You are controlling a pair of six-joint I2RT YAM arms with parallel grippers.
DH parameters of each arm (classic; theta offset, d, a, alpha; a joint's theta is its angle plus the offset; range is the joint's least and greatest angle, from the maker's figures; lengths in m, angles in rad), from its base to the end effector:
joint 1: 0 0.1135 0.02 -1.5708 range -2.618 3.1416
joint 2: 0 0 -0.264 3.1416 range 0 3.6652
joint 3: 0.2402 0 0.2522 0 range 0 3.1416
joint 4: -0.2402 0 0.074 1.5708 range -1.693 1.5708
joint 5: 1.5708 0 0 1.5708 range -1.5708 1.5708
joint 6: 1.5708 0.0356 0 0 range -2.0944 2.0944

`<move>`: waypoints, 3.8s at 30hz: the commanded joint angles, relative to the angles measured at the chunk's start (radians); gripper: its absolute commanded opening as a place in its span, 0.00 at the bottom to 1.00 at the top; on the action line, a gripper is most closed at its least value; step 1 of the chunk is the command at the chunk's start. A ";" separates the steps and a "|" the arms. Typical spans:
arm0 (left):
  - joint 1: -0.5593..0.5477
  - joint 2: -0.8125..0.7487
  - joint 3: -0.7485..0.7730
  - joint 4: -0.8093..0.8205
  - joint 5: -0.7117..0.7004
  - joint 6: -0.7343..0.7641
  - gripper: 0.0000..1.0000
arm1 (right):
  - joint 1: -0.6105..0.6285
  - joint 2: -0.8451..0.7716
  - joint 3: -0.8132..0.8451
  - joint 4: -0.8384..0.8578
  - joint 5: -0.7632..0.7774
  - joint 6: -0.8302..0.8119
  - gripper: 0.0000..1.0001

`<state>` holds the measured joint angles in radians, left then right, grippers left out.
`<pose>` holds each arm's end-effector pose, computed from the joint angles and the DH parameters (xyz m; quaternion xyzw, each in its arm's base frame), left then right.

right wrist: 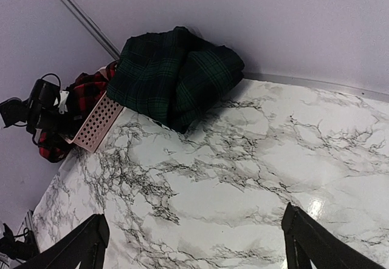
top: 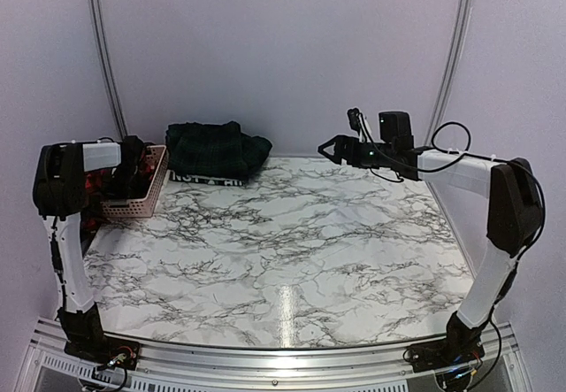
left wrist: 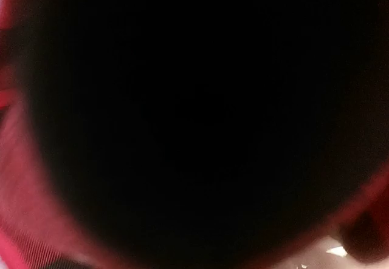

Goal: Fold and stack the mixed laundry pile
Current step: Pick up the crumpled T-shirt from the bin, then place the crumpled T-shirt at the center of the board.

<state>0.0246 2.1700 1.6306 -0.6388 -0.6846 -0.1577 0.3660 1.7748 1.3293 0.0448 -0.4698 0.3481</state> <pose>0.4481 0.0335 0.1633 -0.1493 0.9141 0.3163 0.2052 0.3843 0.1646 0.2794 -0.1358 0.8096 0.3695 0.4354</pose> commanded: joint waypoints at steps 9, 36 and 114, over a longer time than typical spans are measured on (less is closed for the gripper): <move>0.001 -0.359 0.210 0.000 0.184 -0.085 0.00 | -0.002 -0.154 -0.083 -0.001 -0.057 -0.024 0.95; -0.506 -0.532 0.787 0.333 0.813 -0.484 0.00 | -0.006 -0.289 -0.166 0.031 -0.069 -0.037 0.95; -0.717 -0.586 -0.594 0.491 0.815 -0.563 0.75 | 0.262 -0.258 -0.199 -0.467 0.116 -0.378 0.66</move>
<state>-0.6941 1.5856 1.0836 -0.3027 0.0299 -0.6308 0.5163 1.4128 1.0267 -0.3866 -0.4873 0.0292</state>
